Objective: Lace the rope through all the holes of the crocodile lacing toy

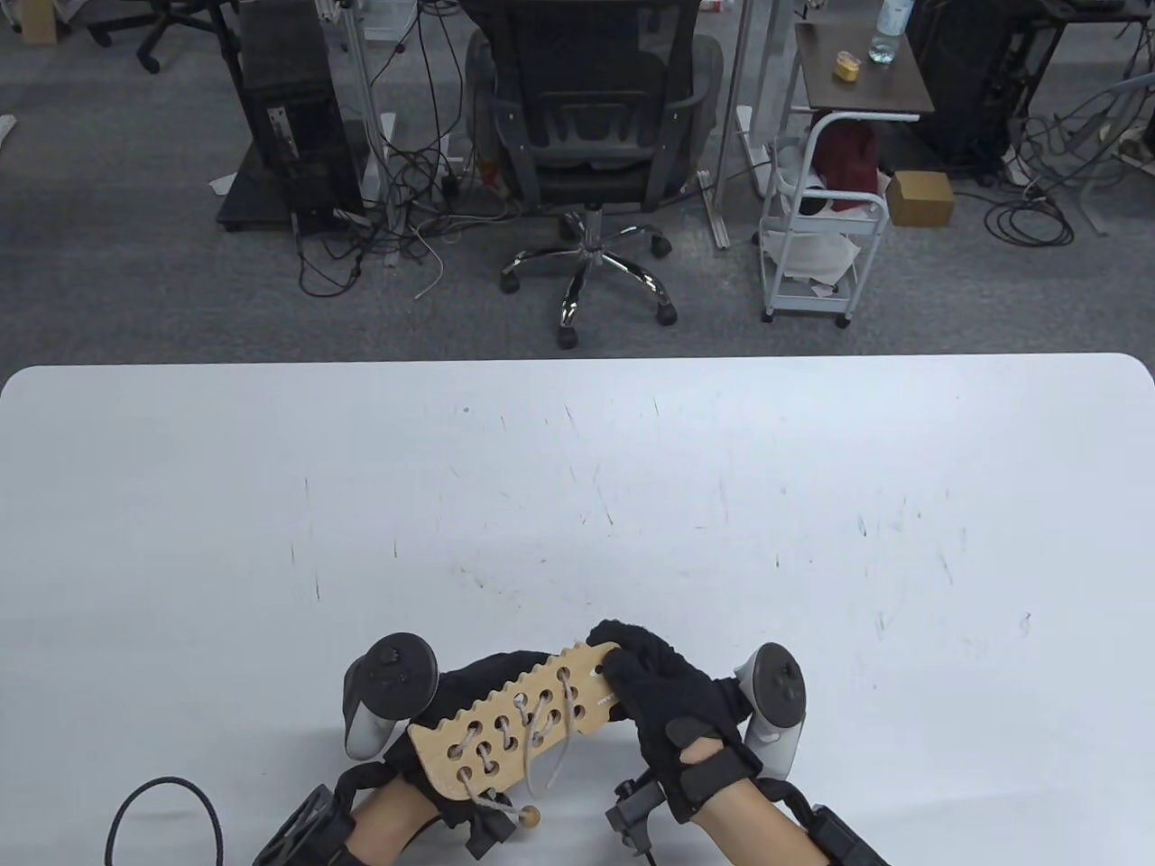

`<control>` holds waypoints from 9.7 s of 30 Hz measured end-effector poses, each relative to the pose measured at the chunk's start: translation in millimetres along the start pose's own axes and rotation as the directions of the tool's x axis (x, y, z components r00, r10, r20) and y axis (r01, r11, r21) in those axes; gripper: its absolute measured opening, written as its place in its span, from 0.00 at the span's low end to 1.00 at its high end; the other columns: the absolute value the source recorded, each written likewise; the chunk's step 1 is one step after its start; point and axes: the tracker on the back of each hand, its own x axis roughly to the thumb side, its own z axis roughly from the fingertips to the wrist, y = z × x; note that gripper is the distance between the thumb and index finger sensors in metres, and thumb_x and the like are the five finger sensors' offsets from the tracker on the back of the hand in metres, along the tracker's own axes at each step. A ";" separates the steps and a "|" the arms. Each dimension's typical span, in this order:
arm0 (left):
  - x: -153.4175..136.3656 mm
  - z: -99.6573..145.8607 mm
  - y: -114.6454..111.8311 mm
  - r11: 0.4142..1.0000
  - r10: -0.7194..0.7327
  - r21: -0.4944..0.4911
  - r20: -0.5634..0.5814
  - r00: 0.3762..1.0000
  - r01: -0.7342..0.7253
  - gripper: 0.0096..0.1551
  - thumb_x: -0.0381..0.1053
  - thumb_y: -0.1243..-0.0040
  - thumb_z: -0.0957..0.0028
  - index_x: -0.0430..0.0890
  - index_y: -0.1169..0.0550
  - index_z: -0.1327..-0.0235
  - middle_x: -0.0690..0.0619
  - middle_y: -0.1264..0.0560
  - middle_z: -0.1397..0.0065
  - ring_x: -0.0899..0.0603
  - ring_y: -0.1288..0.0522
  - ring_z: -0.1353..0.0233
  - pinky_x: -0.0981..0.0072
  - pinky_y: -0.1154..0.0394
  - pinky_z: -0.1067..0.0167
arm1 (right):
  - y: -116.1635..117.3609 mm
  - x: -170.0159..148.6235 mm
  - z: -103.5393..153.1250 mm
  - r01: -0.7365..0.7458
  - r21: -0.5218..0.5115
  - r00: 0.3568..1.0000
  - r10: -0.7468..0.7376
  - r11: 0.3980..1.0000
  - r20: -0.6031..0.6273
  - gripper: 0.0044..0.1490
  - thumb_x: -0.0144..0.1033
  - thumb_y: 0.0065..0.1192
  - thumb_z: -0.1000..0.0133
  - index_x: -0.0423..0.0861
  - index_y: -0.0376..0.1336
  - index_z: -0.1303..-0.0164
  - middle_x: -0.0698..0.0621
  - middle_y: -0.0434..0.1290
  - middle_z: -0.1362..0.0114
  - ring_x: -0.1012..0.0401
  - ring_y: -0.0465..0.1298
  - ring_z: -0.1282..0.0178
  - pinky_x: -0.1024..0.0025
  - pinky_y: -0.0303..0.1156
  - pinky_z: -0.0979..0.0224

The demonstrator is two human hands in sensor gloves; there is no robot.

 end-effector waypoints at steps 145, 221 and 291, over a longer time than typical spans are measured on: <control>-19.0 3.6 25.5 0.923 0.385 0.054 -0.132 0.913 -0.381 0.21 0.52 0.28 0.56 0.59 0.18 0.48 0.57 0.16 0.41 0.46 0.16 0.41 0.44 0.29 0.30 | -19.0 -2.7 -11.2 0.043 -0.008 0.999 -0.043 0.999 0.014 0.30 0.43 0.66 0.48 0.43 0.66 0.38 0.50 0.83 0.46 0.58 0.88 0.56 0.59 0.79 0.47; -29.5 17.0 53.5 0.629 0.758 0.198 0.060 0.650 -0.752 0.37 0.66 0.44 0.48 0.61 0.36 0.24 0.57 0.30 0.22 0.43 0.32 0.23 0.45 0.38 0.24 | -37.3 19.9 -17.9 -0.295 -0.142 0.936 0.316 0.945 0.157 0.28 0.44 0.64 0.48 0.46 0.65 0.40 0.51 0.84 0.47 0.57 0.90 0.57 0.59 0.81 0.48; 58.6 21.4 -0.2 0.713 -0.686 0.306 0.119 0.718 0.631 0.24 0.57 0.29 0.56 0.73 0.20 0.45 0.53 0.37 0.18 0.38 0.43 0.18 0.37 0.51 0.22 | -11.6 14.0 -9.5 -0.567 -0.223 0.783 0.603 0.793 0.154 0.28 0.46 0.70 0.49 0.45 0.69 0.43 0.50 0.87 0.51 0.57 0.91 0.61 0.60 0.82 0.52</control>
